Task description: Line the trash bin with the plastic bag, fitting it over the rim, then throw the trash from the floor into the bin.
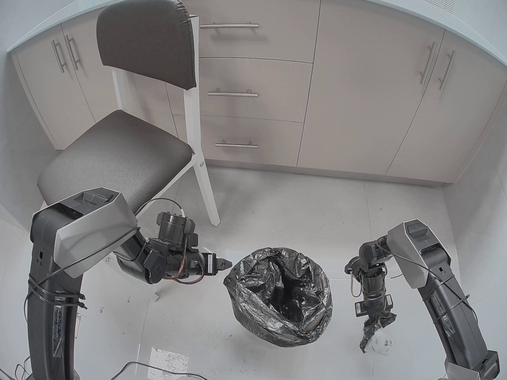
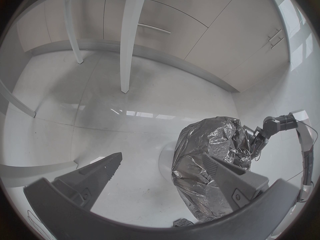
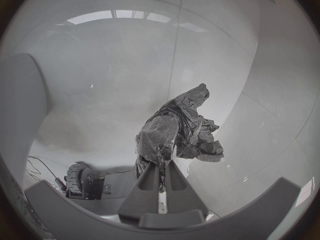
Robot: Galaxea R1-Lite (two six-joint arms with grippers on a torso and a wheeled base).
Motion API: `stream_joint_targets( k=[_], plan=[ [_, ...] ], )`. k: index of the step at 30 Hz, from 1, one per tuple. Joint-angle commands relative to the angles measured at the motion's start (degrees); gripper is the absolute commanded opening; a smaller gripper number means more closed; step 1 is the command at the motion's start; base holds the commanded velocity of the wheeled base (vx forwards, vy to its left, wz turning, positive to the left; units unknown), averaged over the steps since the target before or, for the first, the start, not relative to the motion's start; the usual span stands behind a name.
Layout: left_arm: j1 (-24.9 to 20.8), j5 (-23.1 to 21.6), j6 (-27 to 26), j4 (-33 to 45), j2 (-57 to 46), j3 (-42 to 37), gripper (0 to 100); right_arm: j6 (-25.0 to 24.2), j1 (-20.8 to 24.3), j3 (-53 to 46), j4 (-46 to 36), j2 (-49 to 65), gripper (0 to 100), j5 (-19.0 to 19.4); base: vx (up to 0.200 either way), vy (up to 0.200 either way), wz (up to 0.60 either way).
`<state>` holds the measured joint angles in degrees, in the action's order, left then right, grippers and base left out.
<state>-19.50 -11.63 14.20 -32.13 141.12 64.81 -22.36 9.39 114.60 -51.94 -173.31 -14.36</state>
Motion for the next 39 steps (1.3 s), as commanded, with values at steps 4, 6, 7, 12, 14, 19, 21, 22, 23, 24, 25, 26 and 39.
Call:
stream_joint_targets(
  k=[4,6,7,12,14,19,21,22,23,24,25,26,39],
  plan=[
    [0.34,-1.73,0.39,-0.03,-0.93,-0.82,100,-0.32,1.07,-0.01,-4.83,9.31,0,0.12,0.000,0.000,0.00],
    [0.26,-3.49,0.39,-0.03,-2.08,-1.88,100,-0.76,1.51,-0.01,-6.24,11.86,0,0.12,0.000,0.000,0.00],
    [-0.18,-3.93,0.30,-0.03,-2.87,-2.93,100,-0.93,1.86,-0.01,-7.29,13.44,0,0.12,0.000,0.000,0.00],
    [-2.47,-4.10,0.48,-3.72,-6.47,-8.20,100,-0.41,3.88,-0.01,-10.99,20.82,0,0.03,0.000,0.000,0.00],
    [-3.52,-4.10,0.65,-5.75,-7.96,-10.31,100,-0.14,4.94,-0.01,-13.27,23.72,0,0.03,0.000,0.000,0.00],
    [-8.27,-3.84,1.00,-9.26,-14.73,-16.38,100,-0.14,7.40,-0.01,-19.07,31.46,0,-0.14,0.000,0.000,0.00],
    [-10.29,-3.66,1.88,-10.14,-18.95,-18.93,100,-0.32,8.37,-0.01,-20.74,34.45,0,-0.23,0.000,0.000,0.00],
    [-11.34,-3.66,2.67,-10.67,-21.76,-20.33,100,-0.32,8.98,-0.01,-21.44,35.94,0,-0.32,0.000,0.000,0.00],
    [-12.31,-3.66,3.64,-11.28,-25.10,-21.91,100,-0.14,9.60,-0.01,-21.88,37.61,0,-0.32,0.000,0.000,0.00],
    [-12.49,-3.66,3.82,-11.37,-25.54,-22.18,100,-0.14,9.69,-0.01,-21.97,37.87,0,-0.32,0.000,0.000,0.00],
    [-14.16,-3.66,5.31,-12.34,-31.61,-25.17,100,-0.05,10.83,-0.01,-22.24,40.60,0,-0.41,0.000,0.000,0.00],
    [-14.86,-3.66,5.92,-12.78,-35.39,-26.84,100,0.21,11.53,-0.01,-22.41,42.18,0,-0.41,0.000,0.000,0.00],
    [-15.74,10.40,9.35,-6.63,-67.99,-39.67,100,0.65,21.37,-0.01,-24.96,50.00,0,-0.05,0.000,0.000,0.00]
  ],
)
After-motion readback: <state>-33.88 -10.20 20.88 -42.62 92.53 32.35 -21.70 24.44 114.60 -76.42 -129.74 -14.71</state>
